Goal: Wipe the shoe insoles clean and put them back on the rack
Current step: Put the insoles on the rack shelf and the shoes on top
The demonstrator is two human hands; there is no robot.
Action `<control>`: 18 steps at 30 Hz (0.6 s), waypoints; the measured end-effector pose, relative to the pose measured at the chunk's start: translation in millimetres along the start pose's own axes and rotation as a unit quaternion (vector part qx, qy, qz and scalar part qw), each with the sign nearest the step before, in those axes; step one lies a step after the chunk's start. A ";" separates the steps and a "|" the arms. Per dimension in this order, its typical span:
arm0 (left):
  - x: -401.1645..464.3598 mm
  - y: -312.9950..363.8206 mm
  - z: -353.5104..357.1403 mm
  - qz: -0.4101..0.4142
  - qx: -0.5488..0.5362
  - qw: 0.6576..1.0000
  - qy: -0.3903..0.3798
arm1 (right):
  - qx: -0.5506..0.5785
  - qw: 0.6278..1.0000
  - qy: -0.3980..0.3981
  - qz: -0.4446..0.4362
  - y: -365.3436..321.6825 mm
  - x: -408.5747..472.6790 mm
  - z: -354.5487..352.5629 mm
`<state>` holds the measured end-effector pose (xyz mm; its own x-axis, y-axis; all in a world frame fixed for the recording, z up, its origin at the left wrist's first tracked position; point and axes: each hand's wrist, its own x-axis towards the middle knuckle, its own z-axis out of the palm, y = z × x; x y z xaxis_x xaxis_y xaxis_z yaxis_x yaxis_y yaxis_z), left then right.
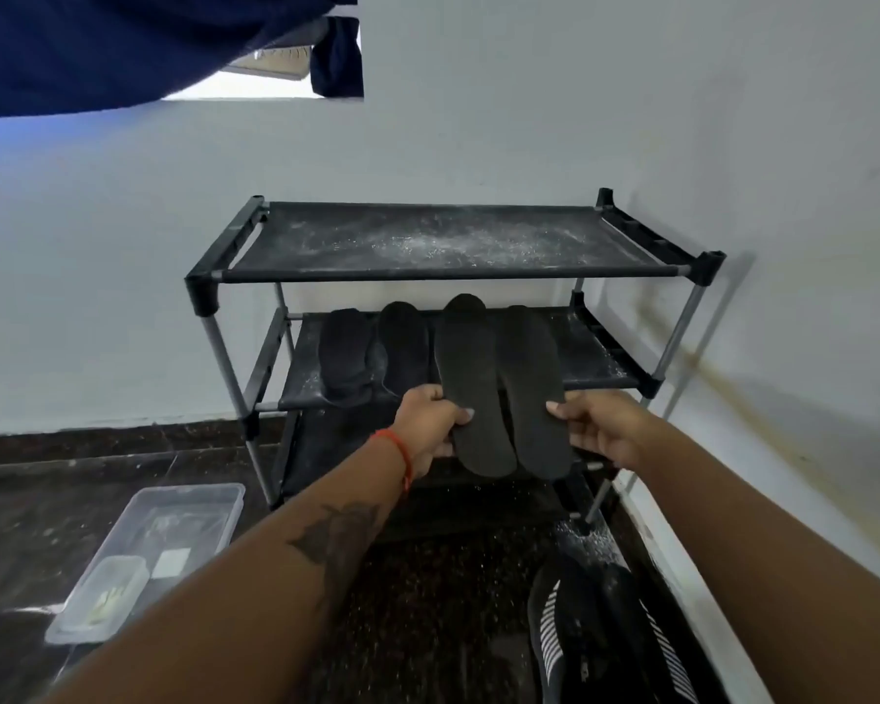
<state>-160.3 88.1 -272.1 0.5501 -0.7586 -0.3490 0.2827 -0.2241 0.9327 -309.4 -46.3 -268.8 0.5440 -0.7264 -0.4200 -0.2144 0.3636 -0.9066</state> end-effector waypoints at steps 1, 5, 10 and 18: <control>13.4 3.9 1.1 0.008 0.003 1.000 0.007 | 0.000 1.000 0.008 -0.008 -5.7 13.5 -0.6; 66.9 14.2 3.4 0.024 0.010 0.999 0.030 | -0.030 0.998 0.036 -0.035 -24.7 68.3 -1.4; 116.0 19.3 9.6 0.016 0.025 0.999 0.034 | -0.057 0.997 0.034 -0.044 -34.7 118.4 -0.8; 153.6 18.3 17.8 0.022 0.072 0.994 0.079 | -0.053 0.995 0.058 -0.060 -27.4 171.9 -6.6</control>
<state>-84.6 -43.4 -307.1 0.6792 -0.6668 -0.3067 0.1470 -0.2858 0.9469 -215.4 -185.0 -316.4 0.4751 -0.8252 -0.3055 -0.2412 0.2118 -0.9471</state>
